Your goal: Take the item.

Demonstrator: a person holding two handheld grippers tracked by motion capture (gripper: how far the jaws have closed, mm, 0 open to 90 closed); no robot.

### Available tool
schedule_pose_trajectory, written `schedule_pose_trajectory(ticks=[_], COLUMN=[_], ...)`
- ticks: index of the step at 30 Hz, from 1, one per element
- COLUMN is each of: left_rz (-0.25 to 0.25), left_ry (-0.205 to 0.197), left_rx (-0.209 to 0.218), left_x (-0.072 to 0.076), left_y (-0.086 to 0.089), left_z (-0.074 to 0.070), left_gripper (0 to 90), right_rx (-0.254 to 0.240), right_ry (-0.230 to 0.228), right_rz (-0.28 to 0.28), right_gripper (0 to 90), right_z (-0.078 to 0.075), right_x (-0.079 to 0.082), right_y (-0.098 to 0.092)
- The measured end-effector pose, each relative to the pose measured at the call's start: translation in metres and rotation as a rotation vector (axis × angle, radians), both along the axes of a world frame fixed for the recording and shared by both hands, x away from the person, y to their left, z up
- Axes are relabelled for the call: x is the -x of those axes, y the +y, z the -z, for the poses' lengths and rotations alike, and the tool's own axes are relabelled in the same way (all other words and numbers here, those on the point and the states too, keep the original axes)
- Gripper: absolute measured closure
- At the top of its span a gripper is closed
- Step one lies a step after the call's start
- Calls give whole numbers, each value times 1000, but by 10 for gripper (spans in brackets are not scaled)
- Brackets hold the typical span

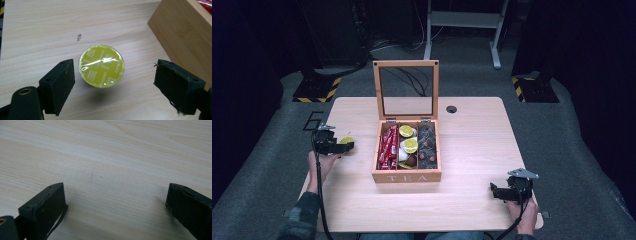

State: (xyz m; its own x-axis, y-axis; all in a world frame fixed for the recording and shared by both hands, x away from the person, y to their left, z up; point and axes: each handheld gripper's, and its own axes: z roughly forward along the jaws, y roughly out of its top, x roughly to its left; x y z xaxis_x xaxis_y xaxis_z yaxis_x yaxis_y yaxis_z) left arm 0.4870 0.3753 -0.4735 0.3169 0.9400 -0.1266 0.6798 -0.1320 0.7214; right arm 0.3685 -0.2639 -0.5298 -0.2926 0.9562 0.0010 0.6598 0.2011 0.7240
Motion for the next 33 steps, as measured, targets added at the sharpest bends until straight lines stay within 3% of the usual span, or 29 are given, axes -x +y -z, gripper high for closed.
schedule_pose_trajectory(ticks=[5,10,17,27,33], left_rz=[1,25,33,41,34], left_ry=[-57,-67,-115,-153,-164], left_rx=[-4,-25,-37,-64,-66], left_x=[16,27,53,82,96], left_y=[-4,-5,-4,0,1], left_z=[-11,-19,-27,-32,-28], left_gripper=[151,139,106,92,87], right_rx=[0,1,1,1,1], right_ry=[0,1,1,0,0], right_rz=[0,-1,0,1,1], right_gripper=[20,20,20,20,20], right_z=[0,0,0,0,0], right_x=[0,0,0,0,0], right_y=[0,0,0,0,0])
